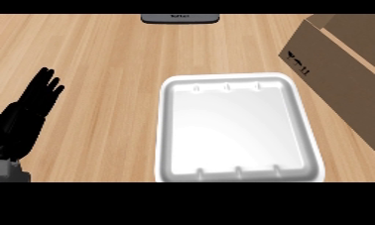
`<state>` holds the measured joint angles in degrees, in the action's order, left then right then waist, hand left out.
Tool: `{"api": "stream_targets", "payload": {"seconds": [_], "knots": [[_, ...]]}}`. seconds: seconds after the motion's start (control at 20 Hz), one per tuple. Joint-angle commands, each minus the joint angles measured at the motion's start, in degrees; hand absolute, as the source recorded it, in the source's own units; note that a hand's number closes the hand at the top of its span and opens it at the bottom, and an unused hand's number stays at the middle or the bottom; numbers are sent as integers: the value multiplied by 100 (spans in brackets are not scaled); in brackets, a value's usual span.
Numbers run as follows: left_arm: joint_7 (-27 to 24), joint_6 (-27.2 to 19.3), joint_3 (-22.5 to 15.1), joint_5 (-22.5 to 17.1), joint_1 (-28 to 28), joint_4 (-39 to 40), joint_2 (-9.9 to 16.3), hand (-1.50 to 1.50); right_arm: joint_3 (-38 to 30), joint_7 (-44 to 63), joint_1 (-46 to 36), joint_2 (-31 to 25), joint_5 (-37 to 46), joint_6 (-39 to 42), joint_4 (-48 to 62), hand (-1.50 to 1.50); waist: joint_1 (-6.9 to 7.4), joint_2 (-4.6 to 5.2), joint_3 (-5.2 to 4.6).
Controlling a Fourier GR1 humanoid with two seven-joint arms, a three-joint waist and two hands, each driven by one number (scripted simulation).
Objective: Pick the cupcake from the tray and place it in the cardboard box
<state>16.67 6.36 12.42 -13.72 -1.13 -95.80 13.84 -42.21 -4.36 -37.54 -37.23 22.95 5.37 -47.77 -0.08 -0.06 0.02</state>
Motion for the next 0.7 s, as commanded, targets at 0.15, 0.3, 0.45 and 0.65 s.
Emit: {"api": "stream_targets", "payload": {"seconds": [0.15, 0.3, 0.45, 0.65], "knots": [[-136, 82, 120, -34, -326, 459, 28, 0, -513, -575, 450, -972, -794, 873, 655, -150, 5, 16, 1], [44, -264, -240, 310, -298, 140, -265, 0, -587, -522, 828, -1279, -1043, 1463, 388, -150, -41, -3, 0], [135, 42, 54, -8, -66, -92, -26, 0, -495, -881, 563, -1612, -1057, 1238, 1236, -150, 64, 19, 3], [208, -25, -98, 18, 17, -168, -234, 0, -328, -1504, 511, -1837, -991, 1190, 1918, -150, 104, 30, 7]]}}
